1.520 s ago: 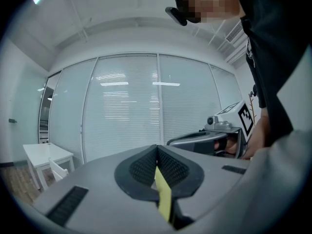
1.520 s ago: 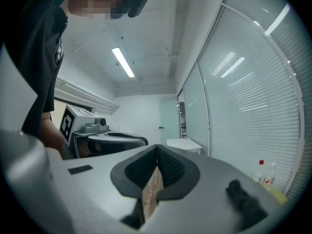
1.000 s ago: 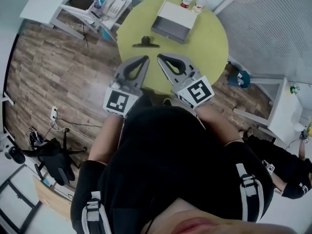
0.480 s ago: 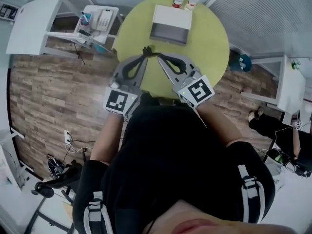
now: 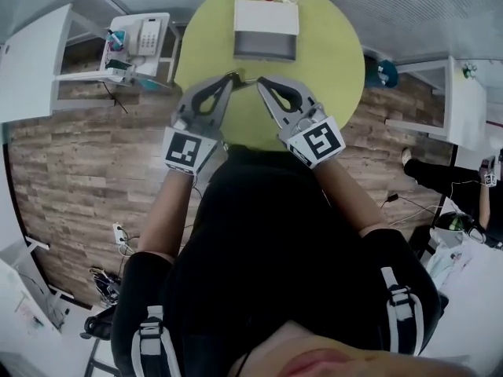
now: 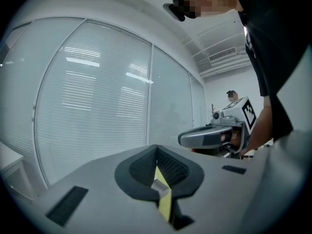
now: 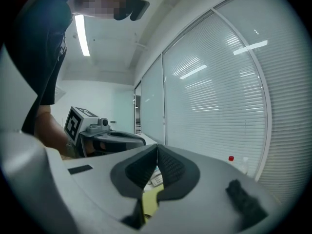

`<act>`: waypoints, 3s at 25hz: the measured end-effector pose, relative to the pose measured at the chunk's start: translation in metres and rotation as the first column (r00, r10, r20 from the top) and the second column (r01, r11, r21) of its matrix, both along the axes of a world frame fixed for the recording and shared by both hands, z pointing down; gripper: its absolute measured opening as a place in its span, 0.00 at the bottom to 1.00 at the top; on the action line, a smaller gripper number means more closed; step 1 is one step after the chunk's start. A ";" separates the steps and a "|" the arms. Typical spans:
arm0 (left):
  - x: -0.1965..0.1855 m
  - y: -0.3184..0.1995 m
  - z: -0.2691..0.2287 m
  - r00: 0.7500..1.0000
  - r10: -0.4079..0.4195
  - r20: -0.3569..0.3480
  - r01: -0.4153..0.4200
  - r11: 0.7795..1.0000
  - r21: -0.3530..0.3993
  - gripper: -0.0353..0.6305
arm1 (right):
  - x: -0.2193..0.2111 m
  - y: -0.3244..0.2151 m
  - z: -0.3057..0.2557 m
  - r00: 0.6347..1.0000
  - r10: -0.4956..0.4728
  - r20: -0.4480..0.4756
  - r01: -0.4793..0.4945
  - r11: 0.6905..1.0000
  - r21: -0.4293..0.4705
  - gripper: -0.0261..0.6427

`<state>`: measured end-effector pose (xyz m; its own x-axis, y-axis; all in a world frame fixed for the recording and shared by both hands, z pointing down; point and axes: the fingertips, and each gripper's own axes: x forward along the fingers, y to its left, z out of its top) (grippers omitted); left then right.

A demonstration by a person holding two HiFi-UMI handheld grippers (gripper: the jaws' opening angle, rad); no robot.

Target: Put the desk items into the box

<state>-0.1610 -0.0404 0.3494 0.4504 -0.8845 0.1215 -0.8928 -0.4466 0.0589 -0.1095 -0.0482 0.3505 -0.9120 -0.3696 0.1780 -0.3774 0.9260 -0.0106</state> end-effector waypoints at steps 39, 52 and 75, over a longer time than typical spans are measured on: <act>-0.021 -0.067 0.233 0.998 -0.002 0.063 0.018 0.969 -0.248 0.08 | -0.039 -0.070 0.183 0.988 -0.065 -0.137 0.039 0.982 -0.184 0.06; -0.029 -0.068 0.321 1.000 -0.008 0.011 0.012 0.936 -0.353 0.09 | -0.030 -0.061 0.234 0.988 -0.047 -0.147 0.009 0.968 -0.249 0.06; -0.017 -0.079 0.392 0.997 0.011 -0.078 -0.046 0.884 -0.465 0.24 | -0.017 -0.046 0.264 0.988 -0.033 -0.148 -0.014 0.950 -0.311 0.06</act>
<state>-0.1776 -0.1197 0.7414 0.4975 -0.7205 0.4830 -0.8657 -0.3773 0.3289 -0.1260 -0.0937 0.6142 -0.8691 -0.2655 0.4174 -0.3880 0.8892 -0.2423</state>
